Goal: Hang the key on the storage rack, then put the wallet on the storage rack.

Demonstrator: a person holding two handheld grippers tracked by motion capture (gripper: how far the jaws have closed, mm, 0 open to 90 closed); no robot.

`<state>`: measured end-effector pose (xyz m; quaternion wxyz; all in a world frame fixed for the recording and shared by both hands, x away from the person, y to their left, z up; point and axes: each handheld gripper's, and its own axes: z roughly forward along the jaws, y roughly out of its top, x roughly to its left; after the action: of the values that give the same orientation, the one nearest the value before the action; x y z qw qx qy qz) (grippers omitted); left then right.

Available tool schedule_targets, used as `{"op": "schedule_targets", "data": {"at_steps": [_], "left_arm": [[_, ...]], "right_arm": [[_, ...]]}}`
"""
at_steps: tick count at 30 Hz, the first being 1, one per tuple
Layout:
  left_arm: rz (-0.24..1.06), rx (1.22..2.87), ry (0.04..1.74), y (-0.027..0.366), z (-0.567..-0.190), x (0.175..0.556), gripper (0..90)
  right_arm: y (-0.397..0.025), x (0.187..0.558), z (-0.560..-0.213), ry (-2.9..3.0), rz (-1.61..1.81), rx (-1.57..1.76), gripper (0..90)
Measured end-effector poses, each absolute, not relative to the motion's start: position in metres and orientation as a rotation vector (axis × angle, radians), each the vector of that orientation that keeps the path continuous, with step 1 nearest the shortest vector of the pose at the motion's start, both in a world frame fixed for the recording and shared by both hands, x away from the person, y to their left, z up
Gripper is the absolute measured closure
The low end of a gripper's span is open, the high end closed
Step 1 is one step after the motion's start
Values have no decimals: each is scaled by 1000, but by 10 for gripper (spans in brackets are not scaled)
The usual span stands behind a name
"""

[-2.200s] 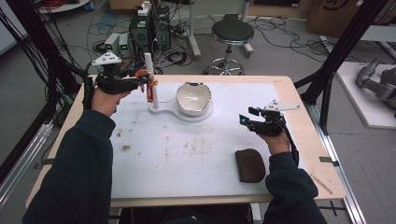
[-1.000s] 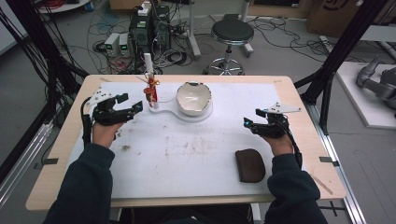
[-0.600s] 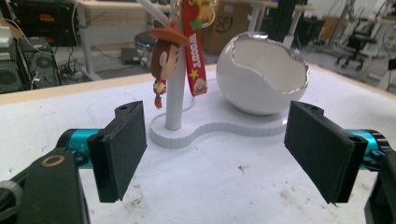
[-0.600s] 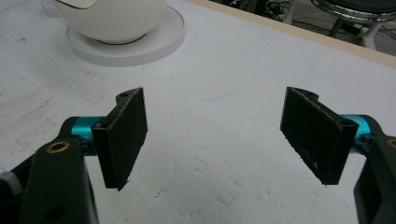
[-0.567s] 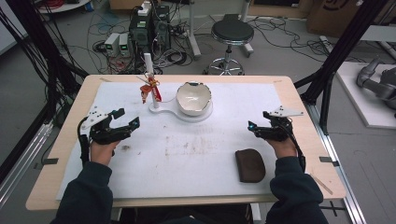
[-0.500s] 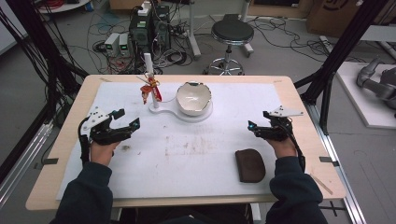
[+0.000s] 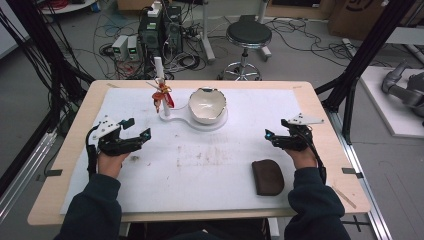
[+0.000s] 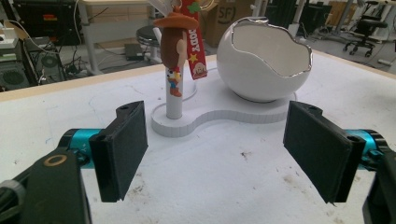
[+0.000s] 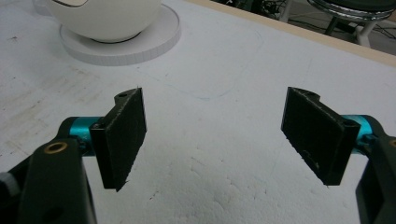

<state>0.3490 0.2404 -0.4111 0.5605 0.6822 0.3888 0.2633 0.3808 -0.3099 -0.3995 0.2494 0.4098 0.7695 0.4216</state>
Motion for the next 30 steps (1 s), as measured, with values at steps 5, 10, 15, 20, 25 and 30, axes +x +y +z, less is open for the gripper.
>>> {"op": "schedule_targets", "data": {"at_steps": [5, 10, 15, 20, 25, 30], "left_arm": [[614, 1596, 916, 242, -412, 348, 217], [603, 1599, 921, 242, -413, 349, 217], [597, 1600, 934, 243, -414, 350, 217], [597, 1617, 929, 241, -414, 350, 218], [599, 1626, 932, 240, -414, 350, 223], [593, 1627, 935, 239, -415, 351, 228]], "right_arm": [[-310, 381, -399, 2100, 1160, 1118, 225], [-310, 378, -400, 2129, 1162, 1118, 224], [-312, 368, -400, 2198, 1165, 1094, 220], [-314, 354, -402, 2279, 1139, 1060, 220], [-315, 339, -408, 2369, 1133, 1043, 219], [-316, 333, -413, 2479, 1164, 1062, 219]]}}
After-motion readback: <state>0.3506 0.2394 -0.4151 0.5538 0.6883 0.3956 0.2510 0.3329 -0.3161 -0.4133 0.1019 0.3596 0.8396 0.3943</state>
